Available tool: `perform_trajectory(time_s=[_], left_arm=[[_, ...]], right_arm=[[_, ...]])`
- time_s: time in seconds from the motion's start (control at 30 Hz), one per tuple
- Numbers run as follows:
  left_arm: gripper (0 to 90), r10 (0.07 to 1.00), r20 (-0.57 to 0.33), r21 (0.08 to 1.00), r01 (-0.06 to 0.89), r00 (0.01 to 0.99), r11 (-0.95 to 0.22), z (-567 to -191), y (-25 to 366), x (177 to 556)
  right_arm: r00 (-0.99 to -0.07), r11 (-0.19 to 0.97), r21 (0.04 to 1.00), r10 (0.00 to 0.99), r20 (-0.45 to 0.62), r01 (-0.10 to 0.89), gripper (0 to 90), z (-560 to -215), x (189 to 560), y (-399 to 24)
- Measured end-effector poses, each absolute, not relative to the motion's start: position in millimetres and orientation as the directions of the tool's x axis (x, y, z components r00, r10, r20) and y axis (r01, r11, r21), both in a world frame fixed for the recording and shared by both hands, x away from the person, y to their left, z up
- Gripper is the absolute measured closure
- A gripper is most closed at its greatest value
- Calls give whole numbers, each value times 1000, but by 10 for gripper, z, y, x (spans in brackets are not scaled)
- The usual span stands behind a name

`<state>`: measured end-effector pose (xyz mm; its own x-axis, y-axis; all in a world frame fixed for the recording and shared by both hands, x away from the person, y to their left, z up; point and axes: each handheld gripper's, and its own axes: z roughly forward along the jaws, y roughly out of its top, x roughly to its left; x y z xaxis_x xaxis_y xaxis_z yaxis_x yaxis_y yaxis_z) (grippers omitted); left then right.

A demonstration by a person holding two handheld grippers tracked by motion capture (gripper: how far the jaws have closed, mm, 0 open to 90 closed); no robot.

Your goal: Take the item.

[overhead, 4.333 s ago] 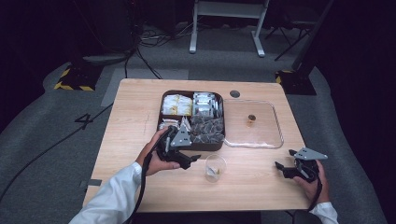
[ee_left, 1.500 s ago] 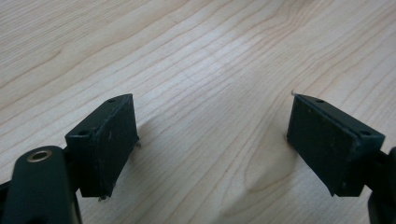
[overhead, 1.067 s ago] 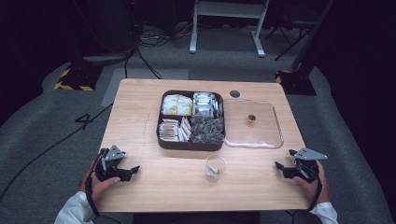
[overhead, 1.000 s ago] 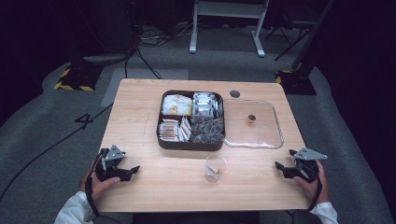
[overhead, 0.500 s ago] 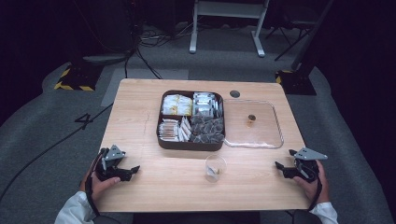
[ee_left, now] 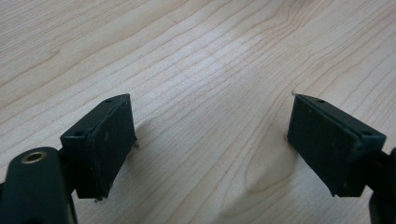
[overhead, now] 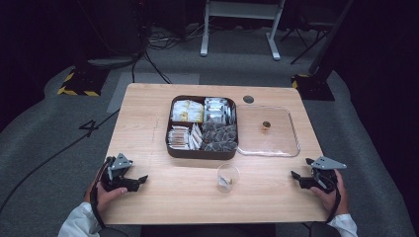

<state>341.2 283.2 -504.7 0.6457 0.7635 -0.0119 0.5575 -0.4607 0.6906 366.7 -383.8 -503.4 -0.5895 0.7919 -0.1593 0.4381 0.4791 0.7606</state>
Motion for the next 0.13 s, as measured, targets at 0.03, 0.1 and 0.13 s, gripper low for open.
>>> perform_trajectory(time_s=[0.03, 0.1, 0.13], left_arm=[[153, 763, -12, 691, 557, 646, -461, -5047, 2832, 3413], [152, 763, -12, 691, 557, 646, -461, -5047, 2832, 3413], [153, 764, -12, 691, 557, 646, -461, -5047, 2832, 3413]], right_arm=[[-589, 479, 760, 792, -159, 438, 176, -5034, 3666, -3838], [-591, 480, 760, 790, -159, 437, 176, -5034, 3666, -3838], [-592, 479, 761, 790, -158, 437, 176, -5034, 3666, -3837]])
